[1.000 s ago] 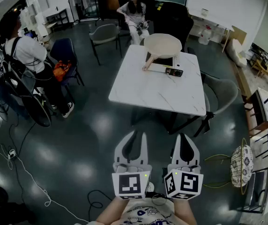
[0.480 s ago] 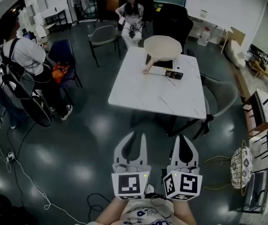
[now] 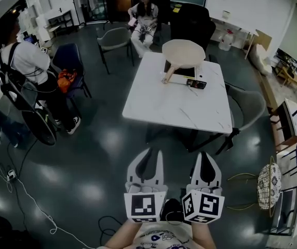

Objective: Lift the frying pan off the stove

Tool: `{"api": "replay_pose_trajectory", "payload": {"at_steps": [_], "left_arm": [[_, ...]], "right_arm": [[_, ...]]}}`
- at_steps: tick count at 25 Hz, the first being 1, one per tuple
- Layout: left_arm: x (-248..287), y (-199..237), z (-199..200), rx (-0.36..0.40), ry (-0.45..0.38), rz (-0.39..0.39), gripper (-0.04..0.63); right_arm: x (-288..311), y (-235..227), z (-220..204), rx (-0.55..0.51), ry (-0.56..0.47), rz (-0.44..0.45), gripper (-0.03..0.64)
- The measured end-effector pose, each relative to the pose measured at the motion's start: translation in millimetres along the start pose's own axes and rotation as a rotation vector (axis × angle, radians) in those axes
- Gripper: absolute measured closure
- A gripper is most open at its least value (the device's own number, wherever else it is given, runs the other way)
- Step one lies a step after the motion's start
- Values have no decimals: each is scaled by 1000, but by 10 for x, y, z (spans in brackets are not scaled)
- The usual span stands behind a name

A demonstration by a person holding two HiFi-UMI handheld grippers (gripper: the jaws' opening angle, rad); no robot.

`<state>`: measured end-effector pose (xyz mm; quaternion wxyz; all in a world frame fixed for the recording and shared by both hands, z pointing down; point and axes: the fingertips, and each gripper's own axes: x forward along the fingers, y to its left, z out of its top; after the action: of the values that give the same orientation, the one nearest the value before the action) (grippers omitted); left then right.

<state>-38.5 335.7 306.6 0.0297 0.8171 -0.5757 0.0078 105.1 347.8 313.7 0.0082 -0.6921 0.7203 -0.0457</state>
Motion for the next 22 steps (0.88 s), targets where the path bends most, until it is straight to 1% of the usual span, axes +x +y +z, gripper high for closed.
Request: {"api": "replay_pose_trajectory", "payload": {"at_steps": [3, 6, 12, 14, 16, 20, 22], "left_arm": [[41, 39, -4, -40, 11, 12, 525], [126, 71, -32, -52, 20, 19, 526], [428, 90, -133, -27, 23, 24, 526], [559, 82, -130, -36, 31, 26, 526], [707, 96, -110, -44, 34, 31, 526], [1047, 157, -99, -10, 27, 40, 526], [1221, 186, -73, -13, 26, 56, 526]], "right_arm": [[28, 17, -1, -28, -3, -8, 594], [105, 5, 0, -40, 0, -9, 594], [399, -108, -15, -20, 11, 1, 594], [537, -153, -13, -6, 11, 7, 594], [699, -186, 6, 0, 8, 15, 594], [1067, -242, 82, 3, 0, 43, 594], [1269, -283, 109, 7, 1, 58, 594]]}}
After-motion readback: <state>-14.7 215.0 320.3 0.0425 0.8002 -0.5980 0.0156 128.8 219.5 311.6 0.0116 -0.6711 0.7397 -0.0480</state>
